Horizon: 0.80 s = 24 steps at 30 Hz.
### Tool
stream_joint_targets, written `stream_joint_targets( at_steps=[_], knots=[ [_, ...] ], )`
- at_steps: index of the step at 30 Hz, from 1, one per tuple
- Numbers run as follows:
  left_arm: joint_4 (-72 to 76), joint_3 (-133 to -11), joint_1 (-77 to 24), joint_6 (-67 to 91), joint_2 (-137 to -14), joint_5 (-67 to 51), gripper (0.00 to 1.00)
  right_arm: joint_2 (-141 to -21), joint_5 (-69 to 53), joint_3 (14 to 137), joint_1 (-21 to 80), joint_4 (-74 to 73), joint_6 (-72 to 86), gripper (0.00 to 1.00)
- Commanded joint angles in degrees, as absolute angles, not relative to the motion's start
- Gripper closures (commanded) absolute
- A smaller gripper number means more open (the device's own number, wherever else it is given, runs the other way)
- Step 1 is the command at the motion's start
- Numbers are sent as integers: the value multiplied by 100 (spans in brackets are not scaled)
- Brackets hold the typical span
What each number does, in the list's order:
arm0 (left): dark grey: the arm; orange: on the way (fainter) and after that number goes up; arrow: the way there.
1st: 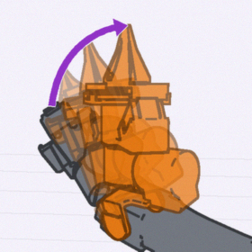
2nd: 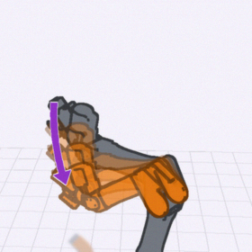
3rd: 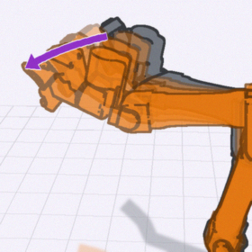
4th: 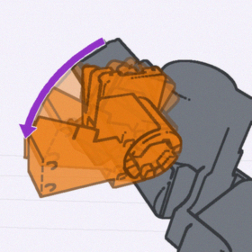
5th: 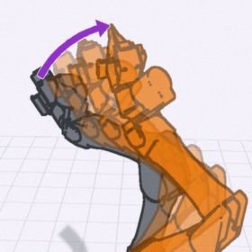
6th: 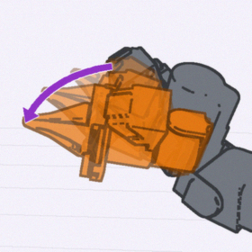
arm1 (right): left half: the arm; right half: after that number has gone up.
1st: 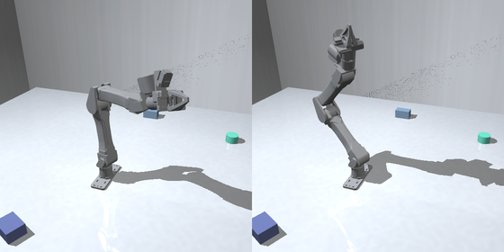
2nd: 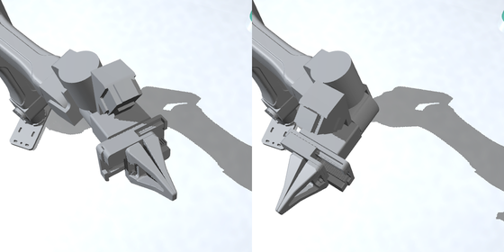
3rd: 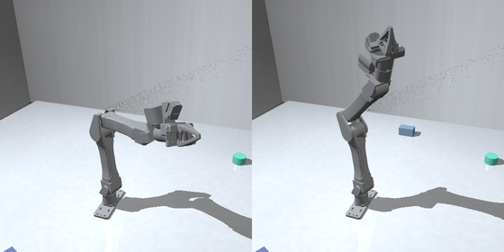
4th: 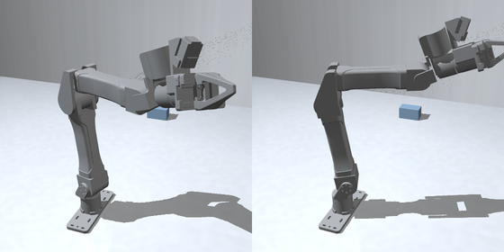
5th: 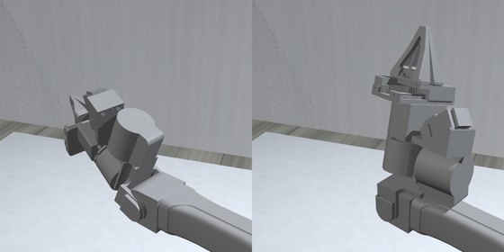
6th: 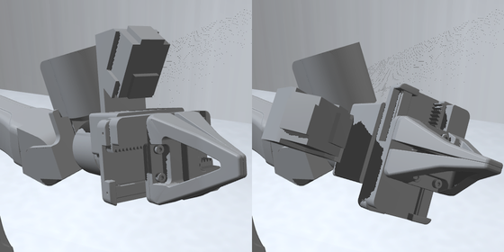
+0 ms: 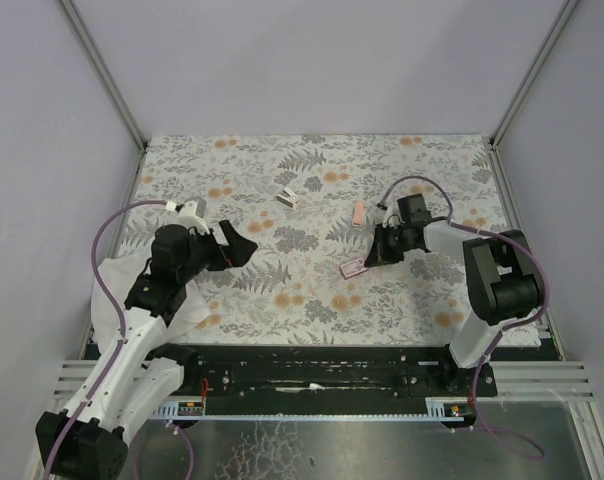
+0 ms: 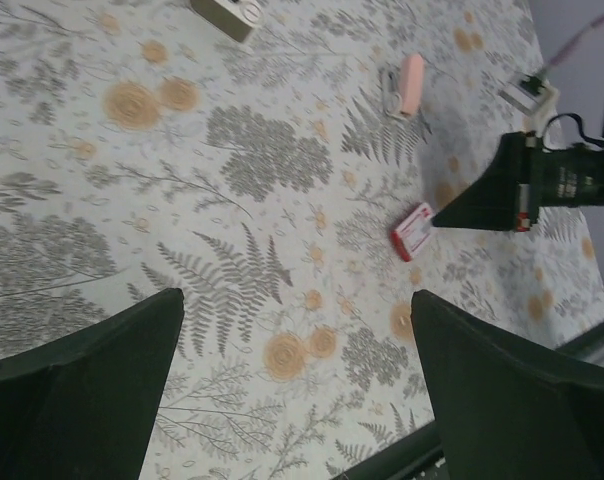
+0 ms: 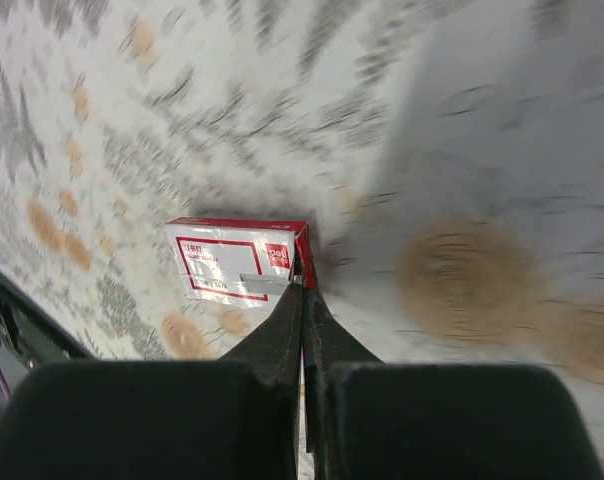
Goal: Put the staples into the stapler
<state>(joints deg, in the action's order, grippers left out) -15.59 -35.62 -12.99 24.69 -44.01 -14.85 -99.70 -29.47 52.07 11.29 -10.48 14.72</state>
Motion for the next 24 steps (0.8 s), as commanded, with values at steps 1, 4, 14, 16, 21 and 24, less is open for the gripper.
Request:
stream_joint_targets(
  at_steps=[1, 4, 14, 16, 21, 24],
  knots=[
    [-710, -3256, -1664, 2834, -4310, -1967, 6, -9639, -3216, 5062, 1819, -1170, 1418, 100],
    [-181, -2969, -2069, 3083, -4448, -1988, 7, -9580, -3426, 5000, 1981, -974, 1563, 100],
    [1322, -3183, -4441, 1860, -6445, -988, 12, -8477, -2740, 4648, 1969, -423, 1763, 32],
    [1459, -3396, -4832, 1443, -6973, -838, 13, -8227, -2519, 4459, 1945, -192, 1811, 30],
    [1905, -3679, -5281, 865, -7987, -636, 15, -8121, -2414, 4178, 1810, 111, 2013, 38],
    [2036, -3662, -5275, 1302, -8293, -215, 22, -8391, -2841, 4162, 1809, 375, 2045, 49]
  ],
)
